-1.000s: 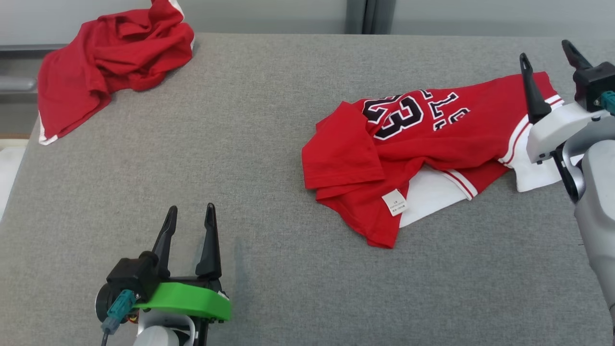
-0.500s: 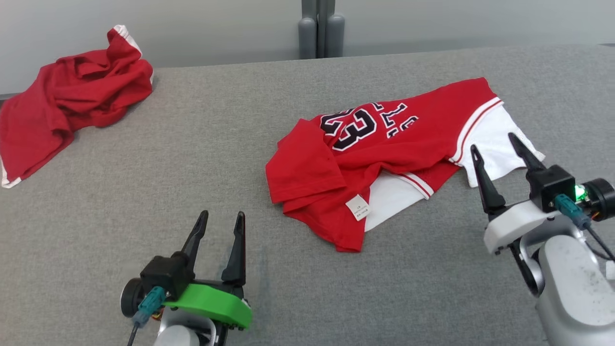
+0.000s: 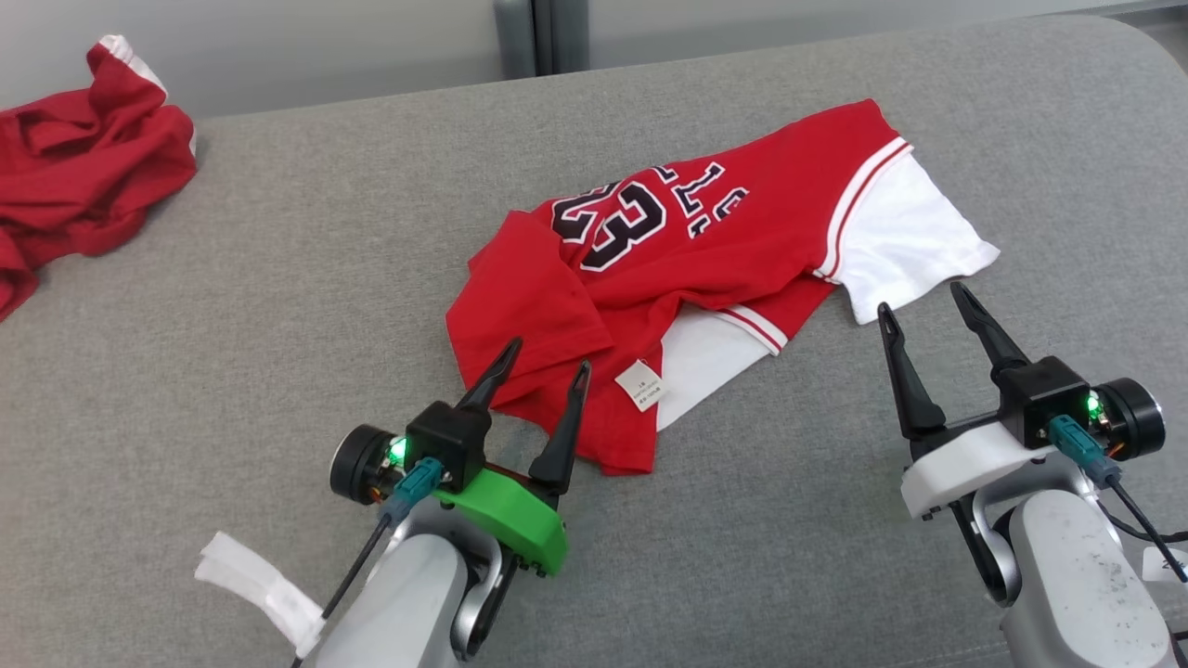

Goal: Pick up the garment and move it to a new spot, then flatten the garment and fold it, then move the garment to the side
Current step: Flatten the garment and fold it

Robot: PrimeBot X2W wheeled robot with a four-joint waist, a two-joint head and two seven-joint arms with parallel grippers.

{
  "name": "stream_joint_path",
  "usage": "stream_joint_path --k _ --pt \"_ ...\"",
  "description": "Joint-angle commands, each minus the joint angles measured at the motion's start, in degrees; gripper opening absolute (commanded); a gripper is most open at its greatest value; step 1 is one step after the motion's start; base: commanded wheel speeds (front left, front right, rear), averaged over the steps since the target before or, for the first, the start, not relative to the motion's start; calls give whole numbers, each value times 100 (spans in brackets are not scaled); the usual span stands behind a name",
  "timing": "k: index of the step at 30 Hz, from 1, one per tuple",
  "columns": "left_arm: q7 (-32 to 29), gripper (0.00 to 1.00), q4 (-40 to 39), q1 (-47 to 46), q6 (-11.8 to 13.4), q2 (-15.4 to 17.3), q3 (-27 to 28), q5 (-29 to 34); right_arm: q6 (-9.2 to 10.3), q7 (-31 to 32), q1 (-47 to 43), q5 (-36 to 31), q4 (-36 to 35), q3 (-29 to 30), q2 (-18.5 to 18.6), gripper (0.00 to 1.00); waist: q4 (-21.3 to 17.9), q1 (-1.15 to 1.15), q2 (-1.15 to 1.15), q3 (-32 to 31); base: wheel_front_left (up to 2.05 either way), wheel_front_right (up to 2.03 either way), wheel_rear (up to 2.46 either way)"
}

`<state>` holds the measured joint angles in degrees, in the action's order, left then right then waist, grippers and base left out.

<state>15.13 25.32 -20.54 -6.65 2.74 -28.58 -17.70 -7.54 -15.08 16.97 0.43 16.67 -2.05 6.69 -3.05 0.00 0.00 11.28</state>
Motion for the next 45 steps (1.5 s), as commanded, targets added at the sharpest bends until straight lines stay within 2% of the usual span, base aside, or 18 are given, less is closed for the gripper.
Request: stream_joint_path --k 1,6,12,20,21,24,25,34,40,45 --pt "2 100 115 -211 79 29 -114 -89 10 -12 65 -51 -46 3 4 100 -182 0 0 174 0 0 0" --pt "3 100 652 -728 401 33 -640 -332 10 -12 185 -61 -68 -72 -45 100 -401 0 0 357 0 0 0" --pt "2 100 1261 -1187 820 32 -851 -590 10 -12 265 -58 -99 -76 -100 100 -584 0 0 537 0 0 0" --pt "2 100 1690 -1489 1033 31 -789 -776 10 -12 304 -70 -139 -9 -150 100 -654 0 0 693 0 0 0" --pt "2 73 1687 -1501 1035 31 -750 -819 10 -12 303 -73 -148 7 -156 100 -649 0 0 704 0 0 0" --pt "2 22 1621 -1504 999 31 -602 -886 10 -12 309 -75 -165 58 -168 100 -619 0 0 720 0 0 0" --pt "2 0 1584 -1487 979 30 -549 -903 10 -12 309 -72 -168 70 -171 100 -608 0 0 717 0 0 0" --pt "3 0 874 -1171 876 29 187 -660 10 -12 210 -82 -201 177 -203 100 -423 0 0 574 0 0 0" --pt "2 0 4 -1042 802 51 913 -161 10 -12 96 -91 -211 259 -229 100 -315 0 0 353 0 0 0" --pt "2 0 -750 -968 618 48 1229 278 10 -12 -42 -96 -198 361 -257 100 -240 0 0 86 0 0 0"
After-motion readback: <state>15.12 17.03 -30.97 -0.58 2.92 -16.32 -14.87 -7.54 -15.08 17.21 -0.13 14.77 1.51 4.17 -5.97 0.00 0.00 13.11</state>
